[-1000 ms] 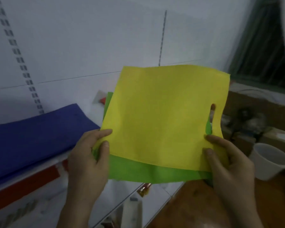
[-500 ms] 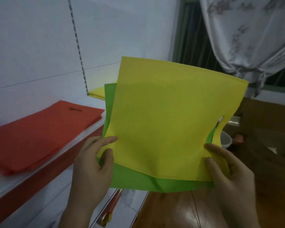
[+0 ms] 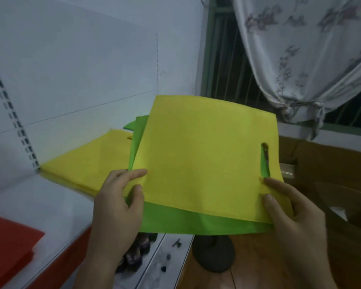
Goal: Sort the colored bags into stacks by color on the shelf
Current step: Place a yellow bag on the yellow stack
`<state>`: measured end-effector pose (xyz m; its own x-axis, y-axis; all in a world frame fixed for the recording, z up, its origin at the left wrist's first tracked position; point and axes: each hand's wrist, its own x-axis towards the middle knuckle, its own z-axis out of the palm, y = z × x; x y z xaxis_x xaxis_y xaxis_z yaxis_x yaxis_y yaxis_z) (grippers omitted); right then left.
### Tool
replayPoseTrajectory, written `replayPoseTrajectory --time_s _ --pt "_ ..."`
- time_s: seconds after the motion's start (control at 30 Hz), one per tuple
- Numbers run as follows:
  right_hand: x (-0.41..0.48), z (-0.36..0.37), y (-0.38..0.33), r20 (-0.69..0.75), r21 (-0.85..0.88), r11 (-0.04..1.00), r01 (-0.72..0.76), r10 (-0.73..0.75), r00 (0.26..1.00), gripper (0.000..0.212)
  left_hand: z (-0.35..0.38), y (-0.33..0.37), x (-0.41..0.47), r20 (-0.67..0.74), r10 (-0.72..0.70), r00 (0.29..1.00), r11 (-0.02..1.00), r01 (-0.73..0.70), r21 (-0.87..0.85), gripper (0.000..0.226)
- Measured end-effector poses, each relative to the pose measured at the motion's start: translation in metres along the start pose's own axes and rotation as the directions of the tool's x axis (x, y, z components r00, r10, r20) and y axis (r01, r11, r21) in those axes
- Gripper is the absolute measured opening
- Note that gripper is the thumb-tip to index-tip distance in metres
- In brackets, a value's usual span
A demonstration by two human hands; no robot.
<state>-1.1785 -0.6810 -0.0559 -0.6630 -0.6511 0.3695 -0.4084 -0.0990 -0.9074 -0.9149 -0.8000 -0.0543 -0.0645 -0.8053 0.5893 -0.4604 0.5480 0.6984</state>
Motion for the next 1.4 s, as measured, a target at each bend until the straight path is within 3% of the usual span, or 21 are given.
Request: replayPoseTrajectory --time_s 0.23,0.4,0.63,0.8,1.2,1.4 --pt "0.104 0.06 0.039 0.023 -0.003 1.0 0.03 -0.03 0.999 0.03 0.061 -0.031 0.068 -0.066 0.016 0.998 0.994 -0.009 0.112 0.034" --pt "0.203 0.113 0.08 0.127 0.031 0.997 0.067 -0.07 0.989 0.034 0.112 -0.049 0.116 -0.161 -0.03 0.986 0.986 0.056 0.16 0.037" --pt "0.367 0.199 0.111 0.326 0.145 0.979 0.145 -0.186 0.927 0.04 0.189 -0.07 0.202 -0.274 -0.171 0.946 0.924 0.251 0.29 0.043" --pt "0.451 0.264 0.125 0.457 0.255 0.956 0.146 -0.252 0.853 0.049 0.225 -0.084 0.249 -0.375 -0.32 0.87 0.839 0.444 0.314 0.049" --pt "0.542 0.375 0.155 0.608 0.13 0.959 0.252 -0.278 0.744 0.024 0.271 -0.115 0.297 -0.512 -0.496 0.701 0.604 0.702 0.377 0.047" --pt "0.552 0.395 0.167 0.639 0.13 0.944 0.305 -0.315 0.701 0.019 0.282 -0.123 0.307 -0.541 -0.498 0.678 0.582 0.724 0.371 0.022"
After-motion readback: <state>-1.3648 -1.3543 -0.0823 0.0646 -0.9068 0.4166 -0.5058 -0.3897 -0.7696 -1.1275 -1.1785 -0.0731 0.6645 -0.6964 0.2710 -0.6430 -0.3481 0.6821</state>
